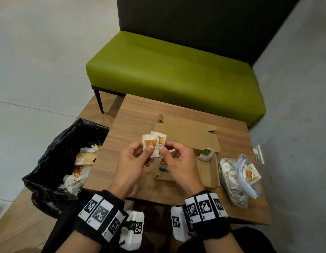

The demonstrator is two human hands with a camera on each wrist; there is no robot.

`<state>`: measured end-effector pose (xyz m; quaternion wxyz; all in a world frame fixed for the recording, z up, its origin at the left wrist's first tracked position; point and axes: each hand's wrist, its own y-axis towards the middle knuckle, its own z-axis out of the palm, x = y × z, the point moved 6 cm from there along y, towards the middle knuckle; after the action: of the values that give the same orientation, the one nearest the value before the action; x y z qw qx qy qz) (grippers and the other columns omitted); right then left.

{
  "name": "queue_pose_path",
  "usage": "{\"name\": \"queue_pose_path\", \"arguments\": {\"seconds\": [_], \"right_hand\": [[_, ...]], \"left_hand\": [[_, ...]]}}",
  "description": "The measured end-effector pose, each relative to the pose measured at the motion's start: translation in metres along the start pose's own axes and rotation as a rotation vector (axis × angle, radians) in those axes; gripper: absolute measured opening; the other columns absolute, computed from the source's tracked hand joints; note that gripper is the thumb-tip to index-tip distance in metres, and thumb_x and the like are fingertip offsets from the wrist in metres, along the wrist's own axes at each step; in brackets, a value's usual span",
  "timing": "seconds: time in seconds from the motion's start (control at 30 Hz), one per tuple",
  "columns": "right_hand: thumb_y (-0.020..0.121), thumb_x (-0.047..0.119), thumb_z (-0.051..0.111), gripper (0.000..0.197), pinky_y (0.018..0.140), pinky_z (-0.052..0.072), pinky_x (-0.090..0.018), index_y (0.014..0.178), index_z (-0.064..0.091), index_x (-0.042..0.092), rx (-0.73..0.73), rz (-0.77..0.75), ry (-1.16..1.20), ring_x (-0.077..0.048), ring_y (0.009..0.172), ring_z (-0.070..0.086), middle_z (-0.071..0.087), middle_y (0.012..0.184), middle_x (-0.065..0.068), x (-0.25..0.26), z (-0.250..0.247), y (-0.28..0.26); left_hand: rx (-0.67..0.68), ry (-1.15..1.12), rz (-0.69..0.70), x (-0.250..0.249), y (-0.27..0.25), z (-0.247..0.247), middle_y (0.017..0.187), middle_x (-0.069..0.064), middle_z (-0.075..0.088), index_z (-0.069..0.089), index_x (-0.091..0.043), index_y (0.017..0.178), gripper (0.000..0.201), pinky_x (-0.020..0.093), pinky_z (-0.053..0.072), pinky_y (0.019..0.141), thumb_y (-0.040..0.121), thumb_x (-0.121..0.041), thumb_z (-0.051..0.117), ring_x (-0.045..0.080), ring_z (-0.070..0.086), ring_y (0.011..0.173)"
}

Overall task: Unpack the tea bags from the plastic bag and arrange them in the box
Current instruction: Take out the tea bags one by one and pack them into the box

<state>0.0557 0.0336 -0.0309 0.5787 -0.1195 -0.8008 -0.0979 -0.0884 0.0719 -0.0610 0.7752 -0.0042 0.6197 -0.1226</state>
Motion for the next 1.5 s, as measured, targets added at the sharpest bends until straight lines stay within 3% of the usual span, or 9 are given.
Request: {"name": "queue_pose_path", "arguments": {"seconds": [0.27, 0.47, 0.67, 0.83, 0.97, 1.13, 1.27, 1.43, 1.5], "right_hand": [[0.095, 0.018, 0.064, 0.016, 0.071, 0.058, -0.047, 0.086, 0.073, 0.028, 0.095, 0.094, 0.028, -0.013, 0.068, 0.062, 0.07, 0.073, 0.01, -0.019, -0.015, -0.003], [0.094, 0.012, 0.065, 0.019, 0.064, 0.05, -0.018, 0.102, 0.069, 0.029, 0.194, 0.103, 0.112, 0.005, 0.066, 0.062, 0.071, 0.074, 0.02, -0.019, -0.019, -0.005], [0.091, 0.016, 0.07, 0.014, 0.07, 0.059, -0.039, 0.091, 0.072, 0.029, 0.079, 0.148, 0.041, -0.007, 0.072, 0.066, 0.074, 0.078, 0.011, -0.038, -0.038, -0.002], [0.089, 0.014, 0.071, 0.012, 0.071, 0.062, -0.047, 0.09, 0.073, 0.026, 0.048, 0.226, 0.062, -0.013, 0.074, 0.069, 0.075, 0.079, 0.006, -0.049, -0.037, -0.004], [0.089, 0.013, 0.072, 0.015, 0.072, 0.062, -0.038, 0.092, 0.071, 0.028, 0.075, 0.253, 0.043, -0.012, 0.081, 0.072, 0.077, 0.086, 0.003, -0.055, -0.034, -0.004], [0.087, 0.018, 0.073, 0.009, 0.081, 0.06, -0.037, 0.087, 0.07, 0.026, -0.127, 0.32, -0.116, -0.01, 0.085, 0.072, 0.076, 0.086, 0.006, -0.08, -0.063, 0.002], [0.085, 0.023, 0.076, 0.008, 0.083, 0.059, -0.042, 0.088, 0.069, 0.023, 0.0, 0.411, -0.199, -0.007, 0.079, 0.072, 0.076, 0.079, 0.008, -0.094, -0.043, 0.0], [0.083, 0.036, 0.076, 0.015, 0.082, 0.056, -0.034, 0.092, 0.069, 0.027, 0.062, 0.415, -0.407, -0.001, 0.079, 0.068, 0.075, 0.078, 0.016, -0.102, -0.015, 0.001], [0.085, 0.04, 0.074, 0.015, 0.076, 0.055, -0.029, 0.094, 0.07, 0.028, 0.036, 0.386, -0.522, -0.001, 0.08, 0.066, 0.074, 0.081, 0.015, -0.097, -0.013, 0.001]], "left_hand": [[0.125, 0.14, 0.086, -0.005, -0.006, 0.031, 0.076, -0.012, 0.073, 0.07, -0.013, 0.107, 0.016, 0.011, 0.046, 0.055, 0.096, -0.009, 0.06, -0.004, 0.062, 0.062], [0.132, 0.156, 0.095, 0.001, -0.008, 0.043, 0.085, -0.007, 0.075, 0.069, -0.012, 0.11, 0.018, 0.012, 0.047, 0.057, 0.098, -0.013, 0.056, -0.003, 0.064, 0.069], [0.219, 0.275, -0.004, 0.02, -0.005, 0.039, 0.078, -0.011, 0.072, 0.07, -0.021, 0.107, 0.016, 0.019, 0.047, 0.056, 0.096, -0.017, 0.059, 0.002, 0.059, 0.062], [0.135, 0.389, 0.016, 0.025, -0.002, 0.031, 0.074, -0.004, 0.071, 0.073, -0.02, 0.099, 0.01, 0.021, 0.048, 0.055, 0.092, -0.022, 0.066, 0.005, 0.06, 0.059], [0.117, 0.403, 0.036, 0.022, 0.0, 0.03, 0.077, -0.001, 0.072, 0.073, -0.019, 0.098, 0.009, 0.026, 0.052, 0.054, 0.092, -0.021, 0.067, 0.008, 0.062, 0.059], [-0.102, 0.38, -0.033, 0.019, 0.021, -0.012, 0.092, -0.001, 0.07, 0.069, -0.021, 0.107, 0.014, 0.025, 0.049, 0.065, 0.097, -0.023, 0.059, 0.01, 0.063, 0.072], [-0.221, 0.379, -0.009, 0.016, 0.032, -0.037, 0.092, 0.002, 0.07, 0.068, -0.019, 0.1, 0.01, 0.026, 0.048, 0.064, 0.098, -0.021, 0.059, 0.014, 0.063, 0.073], [-0.238, 0.545, -0.008, 0.023, 0.034, -0.049, 0.086, -0.005, 0.068, 0.067, -0.026, 0.087, 0.016, 0.035, 0.055, 0.073, 0.092, -0.011, 0.063, 0.019, 0.066, 0.081], [-0.242, 0.683, -0.018, 0.023, 0.033, -0.05, 0.083, -0.009, 0.064, 0.064, -0.024, 0.086, 0.018, 0.029, 0.053, 0.07, 0.09, -0.007, 0.063, 0.013, 0.063, 0.076]]}}
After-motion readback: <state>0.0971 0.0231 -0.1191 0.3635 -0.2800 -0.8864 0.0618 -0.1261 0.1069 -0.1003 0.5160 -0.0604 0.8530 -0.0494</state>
